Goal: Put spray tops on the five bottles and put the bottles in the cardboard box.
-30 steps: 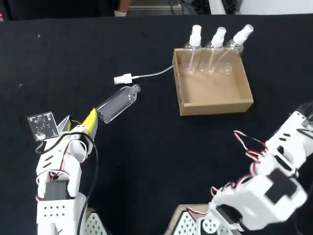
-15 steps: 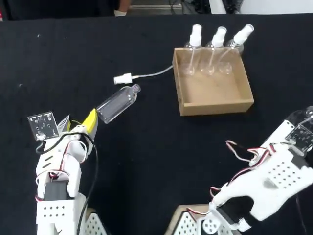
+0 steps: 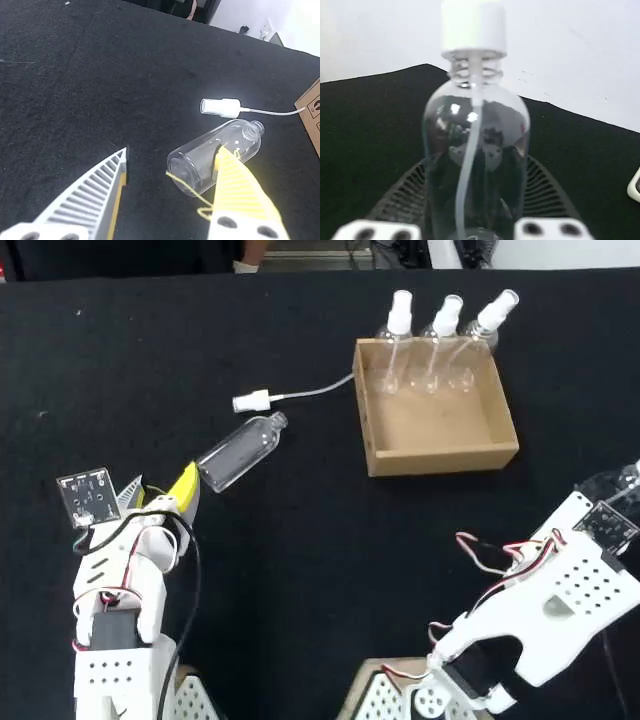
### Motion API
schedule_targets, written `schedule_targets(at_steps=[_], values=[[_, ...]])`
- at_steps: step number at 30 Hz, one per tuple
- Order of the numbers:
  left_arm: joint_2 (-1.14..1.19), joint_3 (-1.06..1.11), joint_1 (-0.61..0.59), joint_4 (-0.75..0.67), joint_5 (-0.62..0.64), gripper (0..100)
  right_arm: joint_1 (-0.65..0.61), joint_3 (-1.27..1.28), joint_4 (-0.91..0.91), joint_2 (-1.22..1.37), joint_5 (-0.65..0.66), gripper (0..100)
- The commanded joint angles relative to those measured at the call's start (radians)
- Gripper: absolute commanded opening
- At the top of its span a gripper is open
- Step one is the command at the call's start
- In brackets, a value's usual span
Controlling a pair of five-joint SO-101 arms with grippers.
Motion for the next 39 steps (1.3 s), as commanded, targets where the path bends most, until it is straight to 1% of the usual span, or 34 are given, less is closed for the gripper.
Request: schedule_targets(at_steps=[1,3,7,8,10,12,15,16,20,22,25,29,34,36,39], values=[[-0.002,0.022,-0.002,0.008,-0.006,27,0.012,0.036,-0.048,0.002,0.002,22.8],[-0.002,0.022,-0.002,0.008,-0.006,27,0.012,0.073,-0.106,0.002,0.002,23.7],[-0.002,0.022,-0.002,0.008,-0.006,27,-0.011,0.185,-0.288,0.001,0.002,24.0],[-0.002,0.022,-0.002,0.008,-0.006,27,-0.018,0.203,-0.307,-0.001,0.003,24.1],[-0.002,0.022,-0.002,0.008,-0.006,27,-0.029,0.214,-0.284,-0.018,0.043,25.5],[-0.002,0.022,-0.002,0.008,-0.006,27,-0.037,0.216,-0.245,-0.042,0.071,30.6],[-0.002,0.022,-0.002,0.008,-0.006,27,-0.038,0.213,-0.198,-0.082,0.069,39.0],[-0.002,0.022,-0.002,0.008,-0.006,27,-0.037,0.213,-0.190,-0.097,0.069,40.4],[-0.002,0.022,-0.002,0.008,-0.006,27,-0.034,0.217,-0.166,-0.170,0.069,38.3],[-0.002,0.022,-0.002,0.008,-0.006,27,-0.034,0.217,-0.124,-0.211,0.069,38.1],[-0.002,0.022,-0.002,0.008,-0.006,27,-0.034,0.217,-0.015,-0.292,0.069,38.2],[-0.002,0.022,-0.002,0.008,-0.006,27,-0.035,0.214,0.186,-0.417,0.069,38.2],[-0.002,0.022,-0.002,0.008,-0.006,27,-0.043,0.211,0.393,-0.533,0.069,38.1],[-0.002,0.022,-0.002,0.008,-0.006,27,-0.043,0.202,0.436,-0.547,0.069,37.9],[-0.002,0.022,-0.002,0.008,-0.008,27,-0.044,0.194,0.443,-0.544,0.069,37.8]])
